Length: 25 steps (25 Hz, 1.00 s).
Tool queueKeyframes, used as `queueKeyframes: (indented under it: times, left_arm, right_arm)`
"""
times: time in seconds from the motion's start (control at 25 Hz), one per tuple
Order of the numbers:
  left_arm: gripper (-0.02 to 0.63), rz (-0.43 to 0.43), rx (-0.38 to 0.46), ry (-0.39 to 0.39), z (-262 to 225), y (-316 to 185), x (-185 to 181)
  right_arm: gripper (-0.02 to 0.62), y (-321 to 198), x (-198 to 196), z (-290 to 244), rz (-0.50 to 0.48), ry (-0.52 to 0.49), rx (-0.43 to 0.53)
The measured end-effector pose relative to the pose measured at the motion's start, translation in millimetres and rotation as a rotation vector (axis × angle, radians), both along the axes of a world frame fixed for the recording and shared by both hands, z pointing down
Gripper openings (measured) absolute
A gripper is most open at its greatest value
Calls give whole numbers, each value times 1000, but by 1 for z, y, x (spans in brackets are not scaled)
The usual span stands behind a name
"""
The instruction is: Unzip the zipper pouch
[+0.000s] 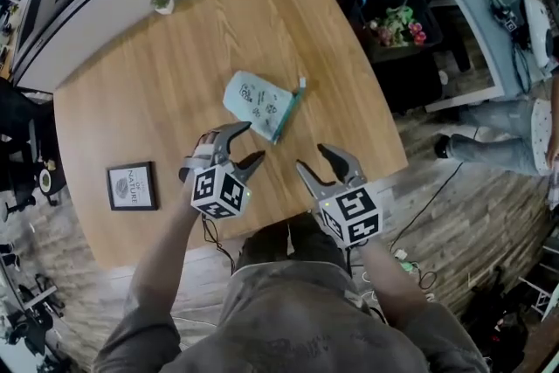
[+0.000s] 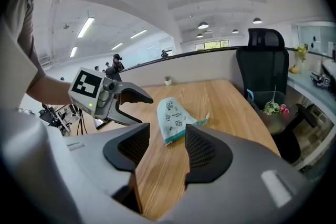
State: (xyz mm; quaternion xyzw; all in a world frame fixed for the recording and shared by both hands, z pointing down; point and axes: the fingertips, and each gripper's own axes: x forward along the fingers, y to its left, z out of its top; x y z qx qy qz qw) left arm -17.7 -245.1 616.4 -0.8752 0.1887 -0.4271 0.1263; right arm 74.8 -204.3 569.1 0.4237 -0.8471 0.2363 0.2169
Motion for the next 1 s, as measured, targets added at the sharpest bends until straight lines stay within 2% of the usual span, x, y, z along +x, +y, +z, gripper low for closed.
queueKeyframes:
  times: [0.12, 0.24, 0.48, 0.72, 0.92, 1.0]
  left_arm:
    - [287, 68, -1, -73, 27, -2, 3]
    - [235, 121, 31, -106, 47, -7, 8]
    - [233, 241, 33, -231, 97, -3, 16]
    - [176, 301, 50, -263, 108, -3, 24]
    - [91, 336, 1, -275, 117, 7, 24]
    - [84, 329, -7, -275, 118, 8, 23]
  right_arm:
    - [212, 2, -7, 14, -12, 0, -29]
    - [212, -2, -12, 23, -27, 4, -37]
    - [211, -6, -15, 41, -36, 16, -62]
    - [212, 0, -21, 51, -48, 31, -78]
    - [212, 2, -19, 56, -33, 20, -95]
    - [212, 3, -19, 56, -26, 14, -98]
